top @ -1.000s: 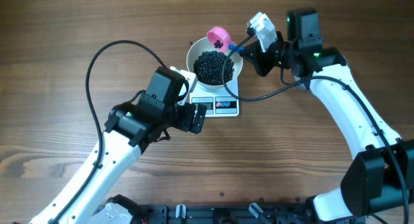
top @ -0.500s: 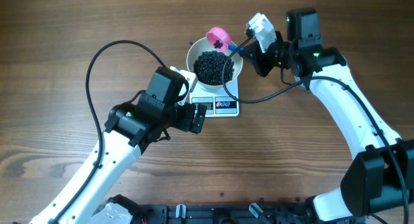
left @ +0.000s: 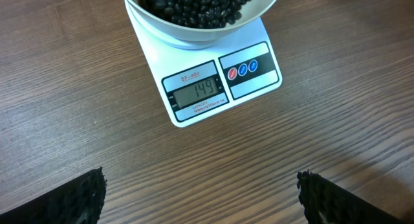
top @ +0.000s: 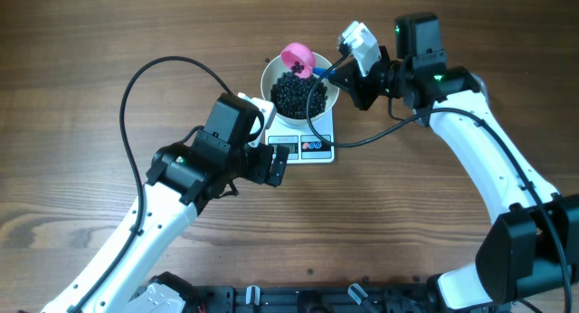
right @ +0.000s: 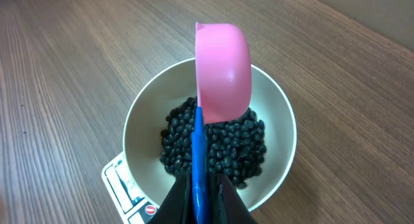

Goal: Scoop item into bowl and weigh 150g on scale

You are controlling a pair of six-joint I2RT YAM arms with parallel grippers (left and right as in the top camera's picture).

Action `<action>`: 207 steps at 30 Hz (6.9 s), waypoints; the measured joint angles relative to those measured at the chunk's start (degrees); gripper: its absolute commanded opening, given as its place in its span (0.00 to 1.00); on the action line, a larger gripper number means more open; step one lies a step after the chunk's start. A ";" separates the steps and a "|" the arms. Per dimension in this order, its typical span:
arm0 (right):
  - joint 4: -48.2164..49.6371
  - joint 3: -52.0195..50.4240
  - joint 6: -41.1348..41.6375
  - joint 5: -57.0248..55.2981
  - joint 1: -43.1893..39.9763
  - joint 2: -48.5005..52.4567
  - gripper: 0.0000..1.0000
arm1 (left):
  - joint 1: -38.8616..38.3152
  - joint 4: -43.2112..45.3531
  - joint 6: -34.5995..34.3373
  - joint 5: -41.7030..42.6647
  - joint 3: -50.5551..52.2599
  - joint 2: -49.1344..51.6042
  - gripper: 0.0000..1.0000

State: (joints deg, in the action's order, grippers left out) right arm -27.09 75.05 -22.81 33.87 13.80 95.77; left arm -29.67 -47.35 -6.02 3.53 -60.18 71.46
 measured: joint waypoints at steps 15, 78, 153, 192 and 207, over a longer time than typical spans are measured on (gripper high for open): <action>0.20 0.00 3.02 -1.81 0.00 0.00 0.04 | 0.00 0.00 0.00 0.00 0.00 0.00 1.00; 3.98 0.00 11.67 -3.26 -0.11 -0.87 0.04 | 0.00 0.02 0.00 0.00 0.00 0.00 1.00; -23.39 0.00 35.17 -6.03 -37.20 -5.86 0.04 | 0.00 0.00 0.00 -0.02 0.00 0.00 1.00; -40.92 0.00 42.49 -33.05 -37.20 -2.95 1.00 | 0.00 0.00 0.00 0.00 0.00 0.00 1.00; -43.41 0.02 32.48 -21.27 -37.20 -36.54 1.00 | 0.00 0.00 0.00 0.00 0.00 0.00 1.00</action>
State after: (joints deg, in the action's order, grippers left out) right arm -70.50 75.07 9.67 12.60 -23.40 59.22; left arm -29.67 -47.35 -6.02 3.53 -60.18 71.46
